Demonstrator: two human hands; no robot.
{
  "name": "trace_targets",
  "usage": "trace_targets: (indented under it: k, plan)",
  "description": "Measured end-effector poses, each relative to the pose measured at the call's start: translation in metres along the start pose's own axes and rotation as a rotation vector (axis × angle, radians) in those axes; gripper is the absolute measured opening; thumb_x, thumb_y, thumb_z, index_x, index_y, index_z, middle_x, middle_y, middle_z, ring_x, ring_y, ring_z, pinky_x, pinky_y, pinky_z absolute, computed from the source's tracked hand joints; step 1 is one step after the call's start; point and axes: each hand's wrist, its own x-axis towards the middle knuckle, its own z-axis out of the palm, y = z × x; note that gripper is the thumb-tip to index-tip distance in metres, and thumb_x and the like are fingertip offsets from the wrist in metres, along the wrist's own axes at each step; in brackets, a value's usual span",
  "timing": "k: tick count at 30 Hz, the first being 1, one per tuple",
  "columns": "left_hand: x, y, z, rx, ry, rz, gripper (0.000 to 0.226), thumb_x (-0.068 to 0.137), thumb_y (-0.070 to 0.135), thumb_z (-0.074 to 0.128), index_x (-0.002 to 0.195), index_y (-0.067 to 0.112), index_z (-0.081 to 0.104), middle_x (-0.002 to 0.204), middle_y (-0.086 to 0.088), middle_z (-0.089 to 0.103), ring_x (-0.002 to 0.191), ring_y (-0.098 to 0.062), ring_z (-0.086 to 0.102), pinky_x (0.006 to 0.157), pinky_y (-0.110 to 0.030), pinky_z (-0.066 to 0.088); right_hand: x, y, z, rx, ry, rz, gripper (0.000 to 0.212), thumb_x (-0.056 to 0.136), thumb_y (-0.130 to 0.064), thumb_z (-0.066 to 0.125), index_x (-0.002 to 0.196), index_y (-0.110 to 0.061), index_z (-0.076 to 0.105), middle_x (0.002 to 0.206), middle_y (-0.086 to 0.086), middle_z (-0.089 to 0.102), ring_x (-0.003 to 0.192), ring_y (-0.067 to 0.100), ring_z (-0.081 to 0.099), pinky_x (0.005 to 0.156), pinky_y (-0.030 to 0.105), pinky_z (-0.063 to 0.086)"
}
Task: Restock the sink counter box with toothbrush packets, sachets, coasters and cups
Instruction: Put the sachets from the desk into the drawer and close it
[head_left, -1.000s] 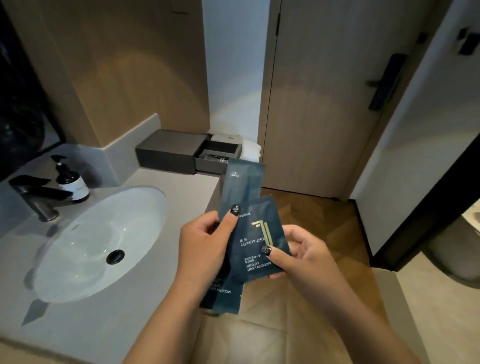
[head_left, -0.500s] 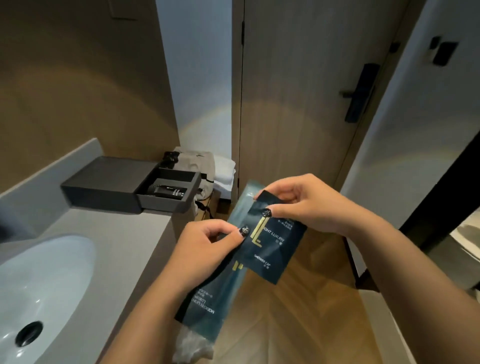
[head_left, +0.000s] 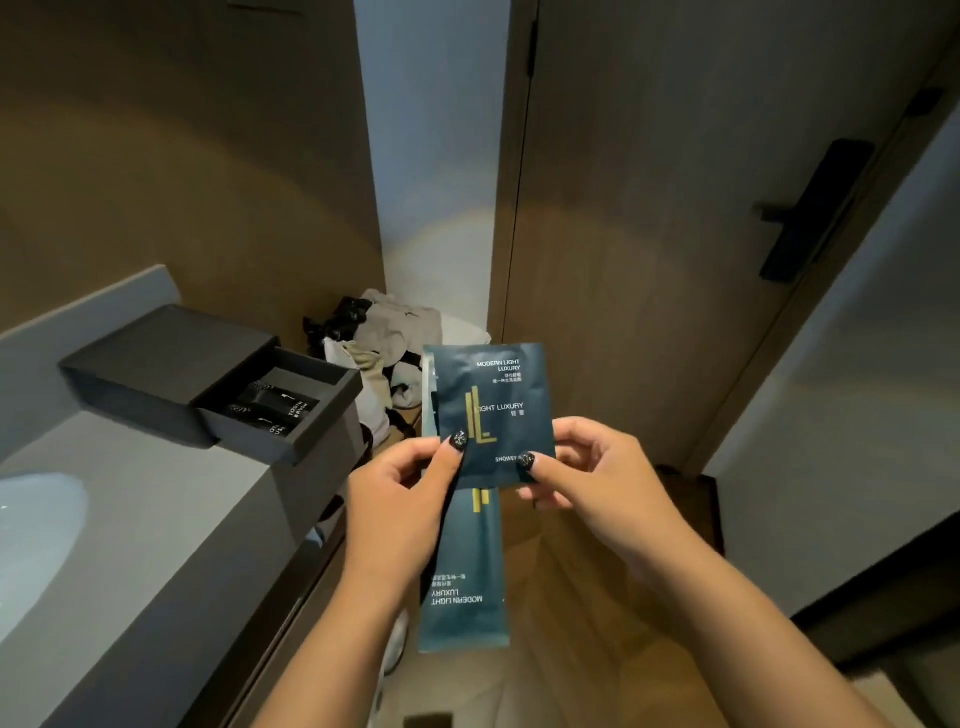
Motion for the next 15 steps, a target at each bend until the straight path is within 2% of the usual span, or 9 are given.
trace_targets:
  k: [2,3,7,12,15]
  plan:
    - [0.016,-0.008,0.006,-0.005,0.035,-0.028,0.012,0.085,0.018,0.069,0.076,0.019,0.077,0.077,0.003,0.076,0.074,-0.010,0.067,0.073,-0.029,0.054,0.024,0.008,0.001,0.031,0.004,0.004,0.013,0.087,0.004,0.061,0.093,-0.006,0.066,0.075,0.006,0.072,0.059,0.016,0.067,0.058,0.024,0.056]
    - [0.025,-0.011,0.008,-0.001,0.051,-0.035,0.012,0.084,0.017,0.069,0.075,0.019,0.077,0.077,0.004,0.076,0.073,-0.009,0.067,0.073,-0.028,0.054,0.038,0.011,0.003,0.052,0.004,0.012,0.013,0.087,0.004,0.061,0.093,-0.006,0.067,0.074,0.006,0.071,0.056,0.015,0.066,0.056,0.022,0.055]
    - [0.071,-0.024,0.009,0.088,0.110,-0.019,0.016,0.084,0.013,0.069,0.070,0.021,0.075,0.072,0.006,0.074,0.063,-0.002,0.060,0.062,-0.014,0.047,0.104,0.019,0.017,0.096,-0.044,0.055,0.009,0.089,0.001,0.059,0.094,-0.003,0.066,0.073,0.006,0.072,0.051,0.013,0.064,0.049,0.020,0.052]
    - [0.147,-0.043,0.007,0.091,0.232,-0.083,0.015,0.085,0.018,0.068,0.071,0.021,0.074,0.072,-0.007,0.072,0.062,-0.011,0.057,0.060,-0.027,0.047,0.200,0.022,0.048,0.065,-0.157,0.088,0.010,0.091,0.001,0.058,0.094,-0.005,0.065,0.073,0.008,0.072,0.049,0.013,0.064,0.049,0.020,0.052]
    - [0.188,-0.049,0.007,0.061,0.294,-0.108,0.014,0.088,0.014,0.065,0.076,0.016,0.073,0.075,-0.002,0.074,0.067,-0.011,0.066,0.065,-0.028,0.051,0.250,0.024,0.063,0.034,-0.226,0.074,0.012,0.091,0.001,0.057,0.094,-0.007,0.065,0.075,0.011,0.071,0.051,0.016,0.064,0.050,0.022,0.052]
